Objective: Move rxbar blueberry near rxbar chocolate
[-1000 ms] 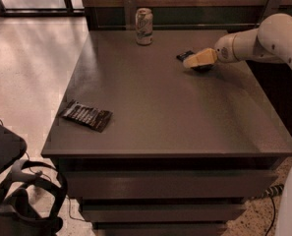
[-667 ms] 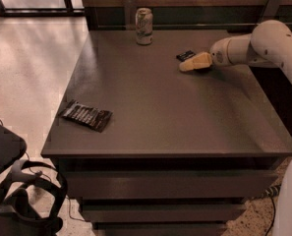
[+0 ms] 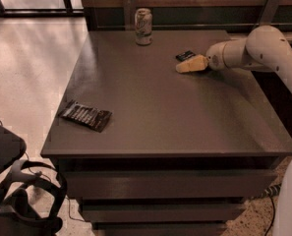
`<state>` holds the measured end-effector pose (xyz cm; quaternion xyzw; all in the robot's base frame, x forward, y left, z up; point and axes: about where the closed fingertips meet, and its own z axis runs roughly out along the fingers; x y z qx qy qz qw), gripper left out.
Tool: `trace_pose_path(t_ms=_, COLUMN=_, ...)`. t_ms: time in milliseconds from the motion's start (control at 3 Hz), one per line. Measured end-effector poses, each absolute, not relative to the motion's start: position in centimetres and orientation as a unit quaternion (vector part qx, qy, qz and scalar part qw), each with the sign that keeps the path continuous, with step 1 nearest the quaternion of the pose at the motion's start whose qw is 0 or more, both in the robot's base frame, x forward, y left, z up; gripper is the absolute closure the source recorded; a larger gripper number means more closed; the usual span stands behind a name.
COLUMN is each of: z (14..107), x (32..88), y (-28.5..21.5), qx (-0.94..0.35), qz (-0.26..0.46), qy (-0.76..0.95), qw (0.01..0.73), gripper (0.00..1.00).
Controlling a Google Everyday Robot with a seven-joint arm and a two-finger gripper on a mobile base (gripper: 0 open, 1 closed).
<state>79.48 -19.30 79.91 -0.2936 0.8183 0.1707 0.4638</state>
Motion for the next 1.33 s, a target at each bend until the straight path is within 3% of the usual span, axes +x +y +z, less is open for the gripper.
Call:
trace_pose_path(t_ms=333, z=80.84, x=79.48, y=-19.3, qx=-0.294, qz=0.171, qy=0.818, qw=0.464, gripper=0.7)
trace_pose_path(t_ms=667, z=81.22, x=79.48, y=-19.3, qx=-0.294, qz=0.171, qy=0.818, qw=0.464, gripper=0.93)
trace_pose_path(t_ms=1000, z=81.47, x=79.48, y=-19.29, qx=-0.294, qz=0.171, qy=0.818, qw=0.464, gripper=1.0)
trace_pose_path(t_ms=1333, z=81.6, x=79.5, y=-19.26, qx=-0.294, qz=0.172, qy=0.818, qw=0.464, gripper=1.0)
